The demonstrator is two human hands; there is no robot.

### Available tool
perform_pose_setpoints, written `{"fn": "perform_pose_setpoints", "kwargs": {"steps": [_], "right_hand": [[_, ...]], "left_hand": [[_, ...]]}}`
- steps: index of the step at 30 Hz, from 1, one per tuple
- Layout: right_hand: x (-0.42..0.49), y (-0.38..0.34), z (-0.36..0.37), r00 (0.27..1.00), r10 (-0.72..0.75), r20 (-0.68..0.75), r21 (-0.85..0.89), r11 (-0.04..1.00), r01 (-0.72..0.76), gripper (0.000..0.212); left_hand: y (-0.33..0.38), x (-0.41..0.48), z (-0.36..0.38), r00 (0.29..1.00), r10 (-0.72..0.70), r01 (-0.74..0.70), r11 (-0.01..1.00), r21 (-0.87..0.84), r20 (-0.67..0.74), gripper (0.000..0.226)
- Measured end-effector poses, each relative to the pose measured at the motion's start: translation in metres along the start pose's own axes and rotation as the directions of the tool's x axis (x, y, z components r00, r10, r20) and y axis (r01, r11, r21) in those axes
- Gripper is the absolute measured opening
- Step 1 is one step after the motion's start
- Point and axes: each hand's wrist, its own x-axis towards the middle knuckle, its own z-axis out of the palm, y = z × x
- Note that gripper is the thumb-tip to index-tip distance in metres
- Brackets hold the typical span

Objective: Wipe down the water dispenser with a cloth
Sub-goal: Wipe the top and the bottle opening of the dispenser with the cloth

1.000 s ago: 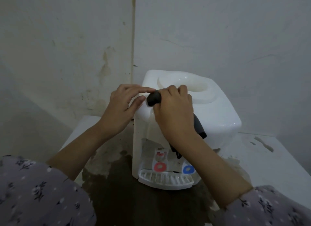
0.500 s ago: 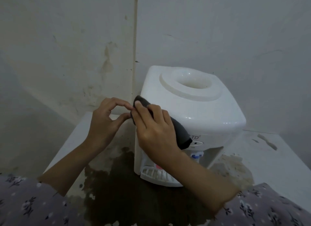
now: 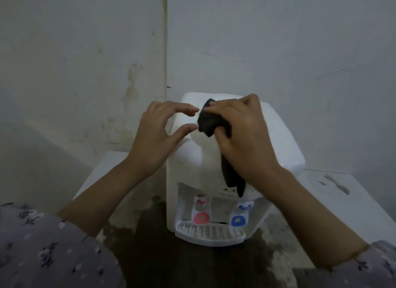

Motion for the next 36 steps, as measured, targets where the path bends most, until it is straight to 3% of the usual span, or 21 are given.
{"fn": "perform_pose_setpoints", "kwargs": {"steps": [4,9,12,16,20,24,29,32,36], "right_hand": [[0.017,0.046,-0.024,0.938,0.311,0.151,0.040,0.947,-0.320,0.042],[0.045,0.107,-0.036,0.856,0.385,0.344,0.148,0.879,-0.454,0.040],[0.061,0.132,-0.030,0.820,0.298,0.489,0.122,0.907,-0.402,0.037],[0.084,0.153,-0.014,0.779,0.087,0.622,0.075,0.983,-0.169,0.039],[0.095,0.155,0.008,0.623,-0.187,0.760,0.113,0.981,0.157,0.044],[0.099,0.163,0.014,0.557,-0.254,0.791,0.066,0.940,0.335,0.042],[0.101,0.164,0.005,0.392,-0.103,0.914,-0.019,0.955,0.296,0.042],[0.103,0.161,0.003,0.346,-0.016,0.938,-0.028,0.992,0.122,0.035],[0.103,0.153,0.005,0.304,0.089,0.949,-0.108,0.993,0.047,0.028]], "left_hand": [[-0.003,0.029,0.022,0.985,-0.043,0.024,0.993,0.119,0.164,0.017],[-0.006,0.053,0.046,0.942,-0.061,-0.019,0.972,0.233,0.329,0.022],[-0.009,0.067,0.050,0.922,-0.110,-0.010,0.951,0.308,0.370,0.022],[-0.021,0.086,0.047,0.901,-0.195,0.064,0.943,0.326,0.387,0.031],[-0.032,0.095,0.045,0.810,-0.172,0.017,0.963,0.270,0.560,0.042],[-0.038,0.097,0.046,0.757,-0.140,0.005,0.978,0.209,0.638,0.061],[-0.039,0.099,0.042,0.702,-0.104,-0.062,0.977,0.206,0.705,0.070],[-0.041,0.096,0.040,0.703,-0.089,-0.120,0.963,0.241,0.706,0.064],[-0.039,0.094,0.040,0.727,-0.071,-0.126,0.964,0.235,0.683,0.063]]}}
